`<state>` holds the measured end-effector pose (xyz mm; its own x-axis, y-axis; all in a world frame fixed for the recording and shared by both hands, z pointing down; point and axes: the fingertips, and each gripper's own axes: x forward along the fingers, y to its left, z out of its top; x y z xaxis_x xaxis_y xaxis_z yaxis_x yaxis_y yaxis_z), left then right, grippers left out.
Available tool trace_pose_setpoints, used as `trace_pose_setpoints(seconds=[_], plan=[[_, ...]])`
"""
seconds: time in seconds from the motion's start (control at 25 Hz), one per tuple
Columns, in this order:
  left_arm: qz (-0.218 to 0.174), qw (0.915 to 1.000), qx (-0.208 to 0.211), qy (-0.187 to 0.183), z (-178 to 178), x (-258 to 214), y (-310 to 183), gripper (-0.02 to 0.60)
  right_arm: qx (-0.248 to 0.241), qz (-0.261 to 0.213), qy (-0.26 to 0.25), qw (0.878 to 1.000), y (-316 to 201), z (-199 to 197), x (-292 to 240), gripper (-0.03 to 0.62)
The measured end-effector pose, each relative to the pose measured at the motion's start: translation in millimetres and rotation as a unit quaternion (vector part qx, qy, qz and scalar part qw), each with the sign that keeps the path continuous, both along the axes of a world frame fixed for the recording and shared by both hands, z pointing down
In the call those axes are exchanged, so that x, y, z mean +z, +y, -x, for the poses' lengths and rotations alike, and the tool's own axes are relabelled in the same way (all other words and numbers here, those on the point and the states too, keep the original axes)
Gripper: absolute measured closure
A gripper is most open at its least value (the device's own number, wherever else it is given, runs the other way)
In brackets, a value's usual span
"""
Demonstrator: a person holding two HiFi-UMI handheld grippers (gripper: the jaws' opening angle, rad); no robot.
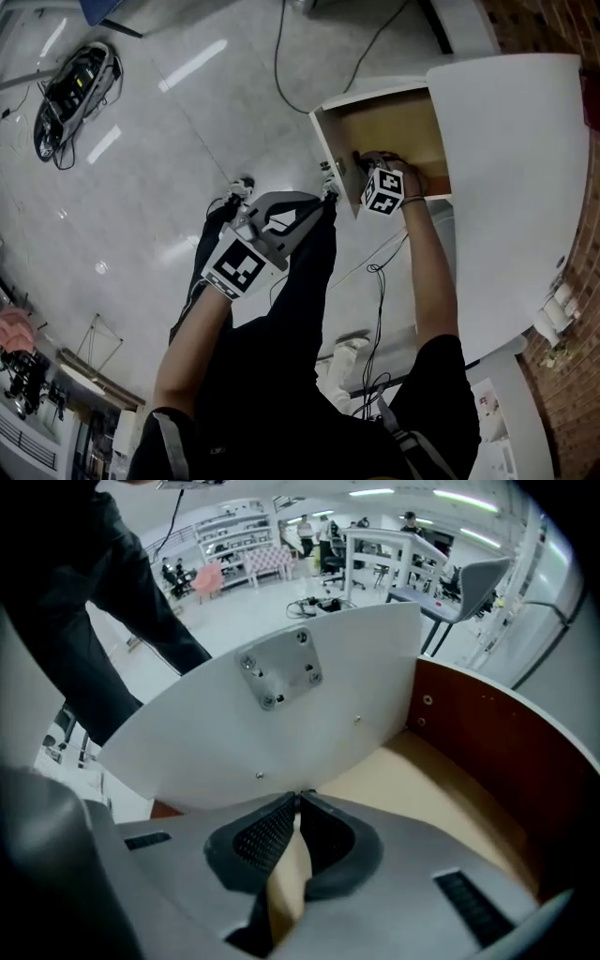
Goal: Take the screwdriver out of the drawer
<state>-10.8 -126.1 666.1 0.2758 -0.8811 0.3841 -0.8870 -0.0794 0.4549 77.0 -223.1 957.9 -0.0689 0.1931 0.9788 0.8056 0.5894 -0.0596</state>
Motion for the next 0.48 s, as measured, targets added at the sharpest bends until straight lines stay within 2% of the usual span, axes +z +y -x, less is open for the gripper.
trace_pose_setpoints(seconds=[0.28, 0.48], plan=[[0.009, 0.9999, -0.001, 0.014, -10, 21, 2, 0.557, -0.083, 0.004, 0.035, 0.996, -1, -6, 20, 0.392], [0.009, 0.9996, -0.014, 0.021, -10, 25, -2, 0.557, -0.16, -0.001, 0.061, 0.985, 3, -12, 27, 0.347]])
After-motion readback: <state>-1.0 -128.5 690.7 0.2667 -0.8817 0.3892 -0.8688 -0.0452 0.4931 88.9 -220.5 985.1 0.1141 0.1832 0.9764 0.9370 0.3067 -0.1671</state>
